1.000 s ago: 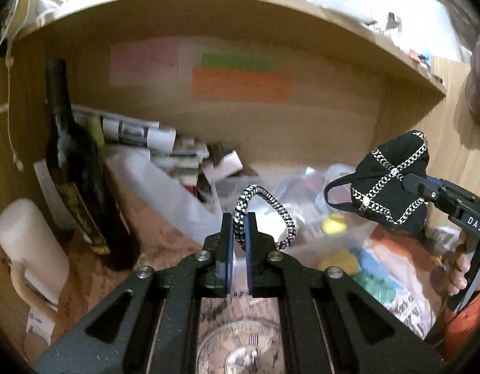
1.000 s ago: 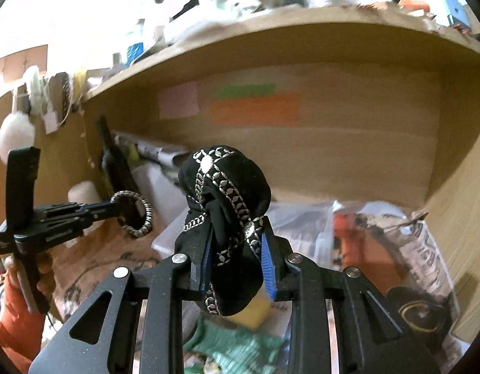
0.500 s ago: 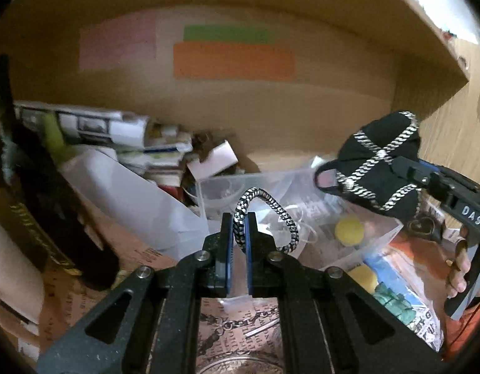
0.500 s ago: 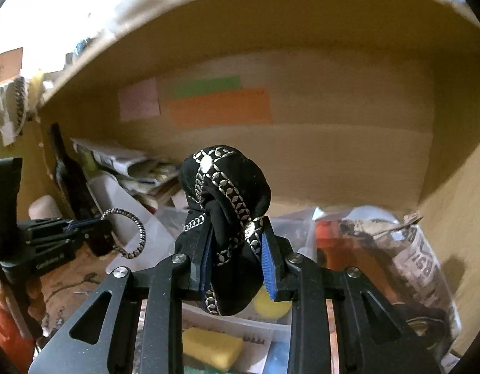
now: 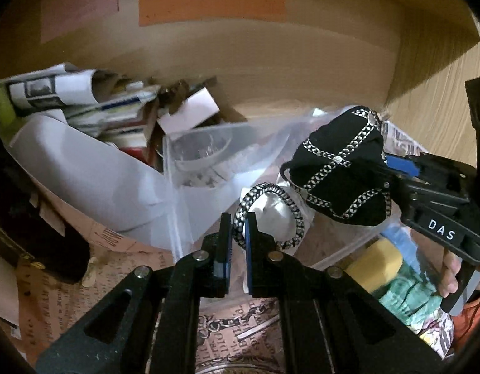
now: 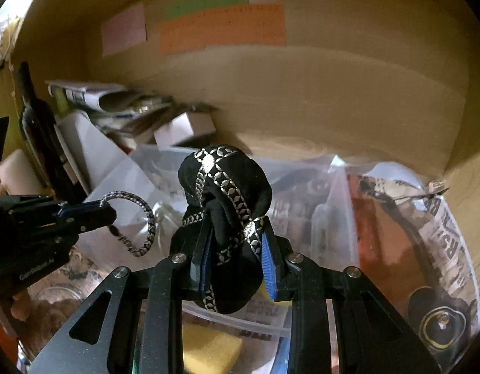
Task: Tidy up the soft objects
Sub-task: 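Grasp the black chain-trimmed cap with the right tool while the left tool grasps the bracelet, then release the cap and bracelet into the clear box with both tools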
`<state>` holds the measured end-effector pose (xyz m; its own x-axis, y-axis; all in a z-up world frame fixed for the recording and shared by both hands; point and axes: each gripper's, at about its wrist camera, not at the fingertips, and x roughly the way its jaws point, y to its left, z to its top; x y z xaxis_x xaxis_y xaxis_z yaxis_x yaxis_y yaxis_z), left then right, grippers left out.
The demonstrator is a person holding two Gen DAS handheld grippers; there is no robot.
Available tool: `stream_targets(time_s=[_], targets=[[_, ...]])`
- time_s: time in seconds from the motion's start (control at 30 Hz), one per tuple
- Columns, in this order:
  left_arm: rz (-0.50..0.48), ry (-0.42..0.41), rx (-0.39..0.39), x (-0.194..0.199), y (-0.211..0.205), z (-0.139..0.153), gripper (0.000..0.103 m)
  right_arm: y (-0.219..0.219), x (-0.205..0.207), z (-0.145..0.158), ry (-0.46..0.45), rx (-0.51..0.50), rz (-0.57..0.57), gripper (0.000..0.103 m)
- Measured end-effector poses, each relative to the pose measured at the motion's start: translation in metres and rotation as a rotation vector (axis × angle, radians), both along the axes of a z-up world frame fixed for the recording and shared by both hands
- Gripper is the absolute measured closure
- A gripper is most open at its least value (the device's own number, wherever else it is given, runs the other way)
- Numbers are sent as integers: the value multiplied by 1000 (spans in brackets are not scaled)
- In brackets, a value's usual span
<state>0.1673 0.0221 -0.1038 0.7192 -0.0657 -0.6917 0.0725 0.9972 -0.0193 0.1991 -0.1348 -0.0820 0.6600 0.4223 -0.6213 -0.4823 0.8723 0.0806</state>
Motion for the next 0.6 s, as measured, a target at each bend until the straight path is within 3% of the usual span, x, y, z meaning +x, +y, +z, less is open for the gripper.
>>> stream_targets(time_s=[0.1, 0.17, 0.27, 0.33, 0.6], targets=[[-3, 15, -1, 0, -2, -4, 97, 2, 1, -4, 13, -21, 6, 74], [-9, 23, -6, -2, -3, -4, 91, 3, 1, -6, 20, -34, 8, 73], [-14, 21, -18, -5, -5, -1, 79, 2, -2, -4, 18, -43, 14, 61], [-12, 5, -20, -11, -4, 3, 64, 0, -5, -1, 8, -50, 16, 56], [2, -76, -35, -33, -1, 29, 38, -7, -30, 25, -87, -34, 28, 22]])
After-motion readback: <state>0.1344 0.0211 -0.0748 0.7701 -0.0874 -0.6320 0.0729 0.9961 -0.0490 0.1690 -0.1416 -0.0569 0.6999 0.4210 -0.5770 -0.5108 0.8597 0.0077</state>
